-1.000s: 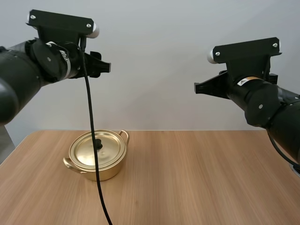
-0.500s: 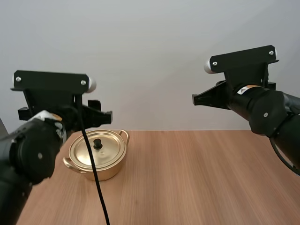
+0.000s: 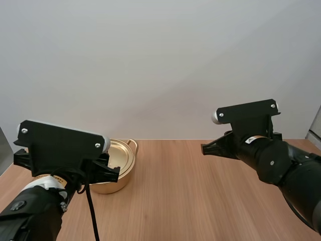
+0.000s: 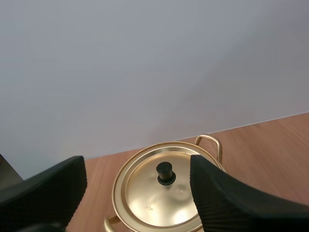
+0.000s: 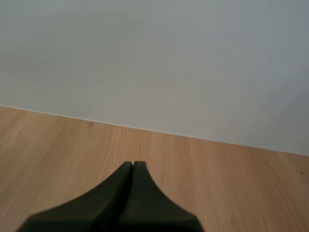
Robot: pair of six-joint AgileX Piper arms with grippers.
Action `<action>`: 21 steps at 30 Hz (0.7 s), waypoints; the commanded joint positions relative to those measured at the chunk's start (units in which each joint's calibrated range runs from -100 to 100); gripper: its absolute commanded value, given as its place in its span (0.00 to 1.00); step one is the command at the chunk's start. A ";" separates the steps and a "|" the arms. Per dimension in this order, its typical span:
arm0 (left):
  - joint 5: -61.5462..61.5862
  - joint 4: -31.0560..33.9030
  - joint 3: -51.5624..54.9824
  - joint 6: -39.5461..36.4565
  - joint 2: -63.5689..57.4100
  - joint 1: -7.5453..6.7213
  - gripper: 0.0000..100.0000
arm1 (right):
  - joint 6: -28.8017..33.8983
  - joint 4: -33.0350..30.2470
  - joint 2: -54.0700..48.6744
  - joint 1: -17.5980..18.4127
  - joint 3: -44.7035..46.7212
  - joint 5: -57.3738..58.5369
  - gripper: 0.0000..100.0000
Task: Open the pot, put the car inside, and close it
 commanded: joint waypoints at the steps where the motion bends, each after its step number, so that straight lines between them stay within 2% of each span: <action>1: -0.13 0.02 -0.02 0.01 -0.05 -0.56 1.00 | -0.11 0.01 -0.02 -0.03 0.05 -0.40 0.00; 3: -0.13 0.02 -0.02 0.01 -0.05 -0.91 1.00 | -0.11 0.01 -0.02 -0.03 0.05 -0.56 0.00; 10: -0.75 -0.23 2.20 0.01 -2.18 -0.73 1.00 | -0.11 0.01 -0.02 -0.03 0.05 -0.95 0.00; 16: -2.56 -1.82 10.87 0.23 -7.72 -0.73 1.00 | -0.11 0.01 -0.02 -0.03 0.05 -2.22 0.00; 21: -6.63 -1.82 17.58 0.36 -7.87 -0.73 1.00 | -0.11 0.01 -0.02 -0.03 0.05 -2.86 0.00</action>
